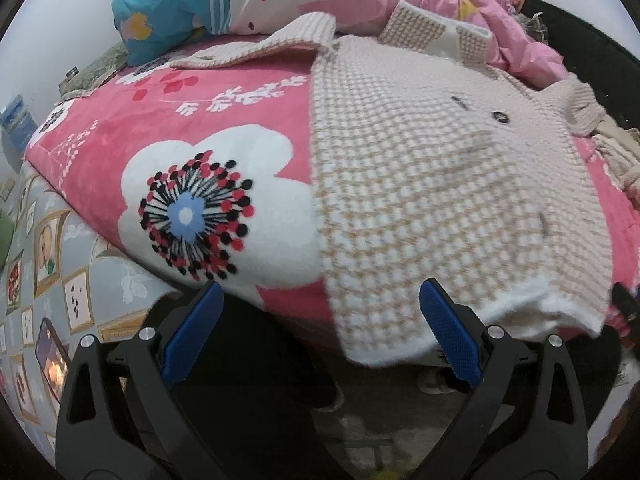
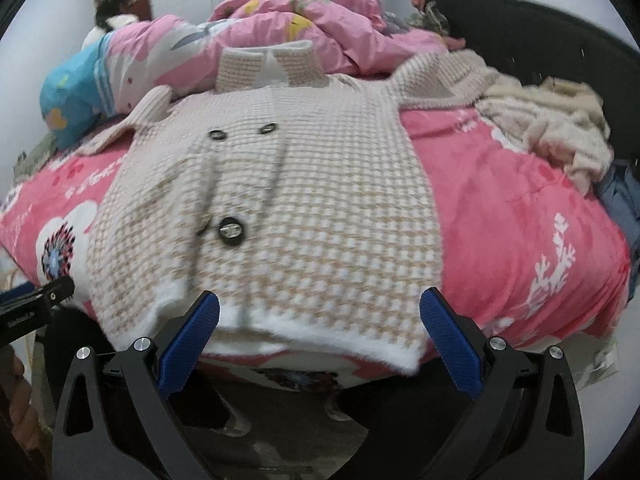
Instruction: Fold large clothes
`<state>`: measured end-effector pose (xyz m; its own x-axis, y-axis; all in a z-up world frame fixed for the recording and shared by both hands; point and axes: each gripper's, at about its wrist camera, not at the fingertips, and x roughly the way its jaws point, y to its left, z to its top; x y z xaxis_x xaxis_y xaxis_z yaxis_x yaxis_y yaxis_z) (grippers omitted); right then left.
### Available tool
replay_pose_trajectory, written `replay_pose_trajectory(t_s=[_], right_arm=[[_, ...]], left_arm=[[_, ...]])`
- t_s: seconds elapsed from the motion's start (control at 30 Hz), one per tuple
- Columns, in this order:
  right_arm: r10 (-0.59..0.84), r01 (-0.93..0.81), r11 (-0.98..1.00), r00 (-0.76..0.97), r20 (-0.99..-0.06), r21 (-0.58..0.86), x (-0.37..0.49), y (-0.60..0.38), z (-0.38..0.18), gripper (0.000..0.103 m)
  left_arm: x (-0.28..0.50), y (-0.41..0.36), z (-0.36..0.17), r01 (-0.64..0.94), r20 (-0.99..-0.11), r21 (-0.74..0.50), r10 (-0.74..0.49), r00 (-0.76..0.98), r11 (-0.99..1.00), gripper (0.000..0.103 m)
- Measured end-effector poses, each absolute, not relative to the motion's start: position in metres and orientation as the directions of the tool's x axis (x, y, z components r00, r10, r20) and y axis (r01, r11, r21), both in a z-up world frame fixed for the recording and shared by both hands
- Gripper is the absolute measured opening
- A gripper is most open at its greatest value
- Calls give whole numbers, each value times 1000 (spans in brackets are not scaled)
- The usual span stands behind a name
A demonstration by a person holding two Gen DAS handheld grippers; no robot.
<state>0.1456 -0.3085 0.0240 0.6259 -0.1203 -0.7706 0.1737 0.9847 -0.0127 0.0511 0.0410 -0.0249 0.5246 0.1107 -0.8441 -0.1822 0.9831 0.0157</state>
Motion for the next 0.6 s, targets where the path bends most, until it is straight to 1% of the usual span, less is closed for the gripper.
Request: replay_pose_trajectory(t_s=[0.07, 0.13, 0.23, 0.33, 0.43, 0.5, 0.6], right_arm=[[-102, 184, 983, 624, -775, 19, 151, -329, 21, 98], [-90, 190, 981, 625, -775, 39, 154, -340, 19, 98], [-13, 207, 967, 615, -789, 145, 171, -380, 11, 98], [83, 185, 951, 614, -785, 246, 186, -401, 3, 98], [165, 159, 933, 611, -775, 324, 202, -413, -7, 98], [195, 149, 925, 605, -772, 350, 211, -419, -13, 93], [234, 128, 913, 612, -755, 387, 223, -425, -18, 89]], left_arm=[[59, 47, -31, -174, -848, 34, 120, 516, 984, 95], [68, 54, -37, -152, -854, 19, 95, 511, 988, 95], [76, 64, -39, -108, -838, -32, 32, 544, 994, 95], [81, 71, -40, -65, -804, -94, -37, 593, 993, 95], [87, 72, -42, -29, -796, -152, -105, 596, 988, 95], [93, 70, -45, -20, -796, -172, -127, 592, 985, 95], [101, 69, -51, 1, -783, -270, -221, 582, 963, 95]])
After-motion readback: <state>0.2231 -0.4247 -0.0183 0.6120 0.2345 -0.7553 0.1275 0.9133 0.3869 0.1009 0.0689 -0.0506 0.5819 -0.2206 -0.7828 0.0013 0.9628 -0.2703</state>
